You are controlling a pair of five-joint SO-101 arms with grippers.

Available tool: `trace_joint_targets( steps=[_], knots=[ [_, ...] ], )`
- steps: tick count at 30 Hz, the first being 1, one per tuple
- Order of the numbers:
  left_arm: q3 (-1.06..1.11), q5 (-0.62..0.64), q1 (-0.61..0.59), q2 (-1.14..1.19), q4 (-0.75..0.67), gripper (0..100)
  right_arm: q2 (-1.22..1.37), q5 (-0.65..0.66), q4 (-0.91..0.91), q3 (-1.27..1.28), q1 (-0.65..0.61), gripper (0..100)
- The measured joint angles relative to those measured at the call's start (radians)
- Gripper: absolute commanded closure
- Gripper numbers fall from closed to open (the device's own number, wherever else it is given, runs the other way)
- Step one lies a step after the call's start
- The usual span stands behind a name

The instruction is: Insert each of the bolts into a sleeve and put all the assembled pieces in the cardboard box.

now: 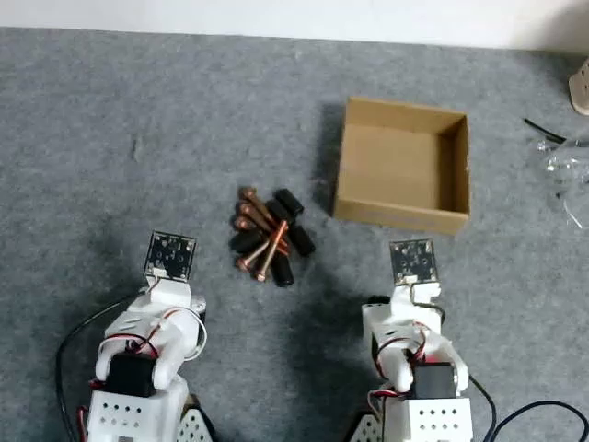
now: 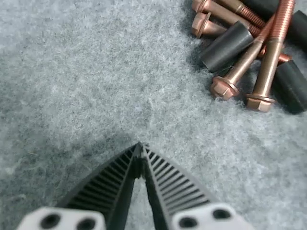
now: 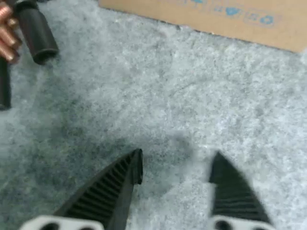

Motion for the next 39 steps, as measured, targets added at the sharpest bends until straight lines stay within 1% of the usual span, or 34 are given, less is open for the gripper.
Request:
trace_joint_targets(
  steps=[4, 6, 7, 8, 10, 11, 12, 14, 16, 18, 22, 25, 29, 31, 34, 39],
  knots=[
    [0.0, 0.0, -0.002, 0.0, 0.0, 99, 0.0, 0.0, 0.0, 0.0, -0.003, 99.4],
    [-0.002, -0.02, -0.029, 0.0, 0.0, 97, 0.0, 0.0, -0.002, 0.0, -0.005, 99.4],
    [-0.012, -0.064, -0.061, 0.0, 0.003, 96, 0.0, 0.0, -0.002, 0.0, -0.005, 99.4],
    [-0.041, -0.135, -0.1, 0.0, 0.026, 95, 0.0, 0.0, -0.002, 0.0, -0.005, 99.4],
    [-0.144, -0.304, -0.206, -0.002, 0.068, 95, 0.0, 0.0, -0.002, 0.0, -0.005, 99.4],
    [-0.203, -0.354, -0.25, 0.0, 0.069, 95, 0.0, 0.0, -0.002, 0.0, -0.005, 99.4],
    [-0.267, -0.37, -0.288, -0.002, 0.069, 95, 0.0, 0.0, -0.002, 0.0, -0.005, 99.4],
    [-0.408, -0.344, -0.336, -0.003, 0.069, 95, 0.0, 0.0, -0.002, 0.0, -0.005, 99.4],
    [-0.54, -0.342, -0.347, -0.006, 0.061, 95, 0.0, 0.0, -0.002, 0.0, -0.005, 99.4],
    [-0.64, -0.342, -0.353, 0.04, 0.037, 95, 0.0, 0.0, -0.002, 0.0, -0.005, 99.4],
    [-0.778, -0.342, -0.353, 0.261, -0.018, 95, 0.0, 0.0, -0.002, 0.0, -0.005, 99.4],
    [-0.878, -0.342, -0.353, 0.509, -0.031, 95, 0.0, 0.0, -0.002, 0.0, -0.005, 99.4],
    [-0.964, -0.336, -0.313, 0.872, -0.04, 96, 0.0, 0.0, -0.002, 0.0, -0.005, 99.4],
    [-0.974, -0.315, -0.287, 1.028, -0.052, 96, 0.0, 0.0, -0.002, 0.0, -0.005, 99.4],
    [-0.974, -0.256, -0.25, 1.22, -0.12, 96, 0.0, 0.0, -0.002, 0.0, -0.005, 99.4],
    [-0.859, -0.15, -0.183, 1.399, -0.307, 96, 0.0, 0.0, -0.002, 0.0, -0.005, 99.4]
  ],
)
